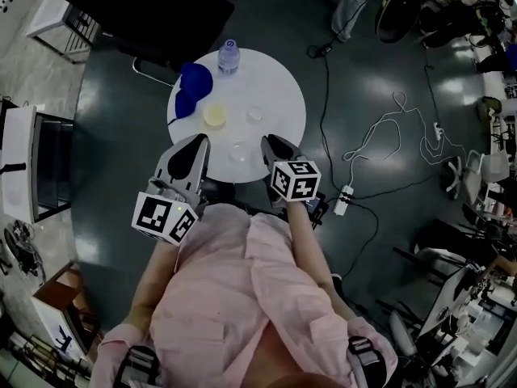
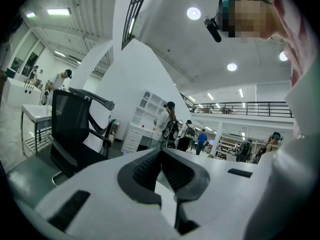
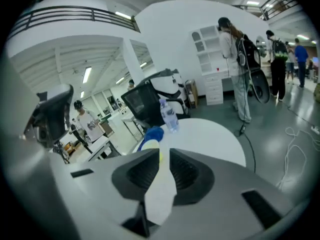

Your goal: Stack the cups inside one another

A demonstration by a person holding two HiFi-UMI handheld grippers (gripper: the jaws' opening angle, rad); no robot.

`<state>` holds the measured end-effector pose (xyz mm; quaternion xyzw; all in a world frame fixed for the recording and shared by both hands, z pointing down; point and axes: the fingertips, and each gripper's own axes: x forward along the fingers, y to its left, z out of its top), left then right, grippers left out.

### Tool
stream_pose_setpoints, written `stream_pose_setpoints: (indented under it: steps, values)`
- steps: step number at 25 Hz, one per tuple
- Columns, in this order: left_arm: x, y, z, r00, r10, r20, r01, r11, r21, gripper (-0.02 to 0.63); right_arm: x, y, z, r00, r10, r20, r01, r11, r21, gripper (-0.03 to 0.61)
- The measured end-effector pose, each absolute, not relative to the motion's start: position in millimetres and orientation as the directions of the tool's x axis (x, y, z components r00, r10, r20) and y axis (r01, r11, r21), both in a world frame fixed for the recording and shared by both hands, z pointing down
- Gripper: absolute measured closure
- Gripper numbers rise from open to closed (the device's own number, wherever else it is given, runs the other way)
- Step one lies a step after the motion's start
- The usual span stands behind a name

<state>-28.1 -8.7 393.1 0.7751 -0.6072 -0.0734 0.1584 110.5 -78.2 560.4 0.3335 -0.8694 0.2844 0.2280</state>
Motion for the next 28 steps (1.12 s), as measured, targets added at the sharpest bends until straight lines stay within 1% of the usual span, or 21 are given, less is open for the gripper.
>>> stream_pose_setpoints:
  steps: [3, 9, 19, 23, 24, 27, 28]
  values:
    - [-27.0, -6.3, 398.7, 0.244, -0.966, 0.091, -0.913, -0.197, 0.358, 0.595, 98.9, -60.3, 598.3, -0.659, -0.352, 0.665, -0.701, 0.609, -0.371, 0.467]
    - [-22.9, -1.4, 401.5, 0.252, -0.963, 0.093, -0.911, -0.204, 0.357, 0.595, 93.8, -46.0, 654.6, -0.587, -0.262, 0.766, -0.722, 0.599, -0.348, 0.457]
    - [-25.0, 4.8, 393.8, 0.26, -0.961, 0.096, -0.913, -0.213, 0.347, 0.595, 97.3, -44.6, 700.2, -0.484, -0.206, 0.851, -0.774, 0.554, -0.306, 0.457]
    - [-29.2, 4.4, 392.0, 0.266, -0.959, 0.094, -0.911, -0.218, 0.349, 0.595, 94.9, -40.0, 708.2, -0.473, -0.18, 0.862, -0.78, 0.541, -0.315, 0.459]
    - [-30.2, 4.8, 392.2, 0.267, -0.959, 0.096, -0.911, -0.218, 0.351, 0.595, 94.6, -38.8, 708.8, -0.471, -0.178, 0.864, -0.781, 0.541, -0.314, 0.465]
    - [-33.4, 5.9, 394.4, 0.267, -0.958, 0.103, -0.908, -0.214, 0.36, 0.595, 94.3, -38.2, 708.8, -0.461, -0.19, 0.867, -0.785, 0.543, -0.298, 0.522]
    - [-34.3, 6.4, 395.0, 0.267, -0.958, 0.105, -0.906, -0.212, 0.365, 0.595, 94.2, -39.1, 707.8, -0.458, -0.198, 0.867, -0.787, 0.544, -0.291, 0.526]
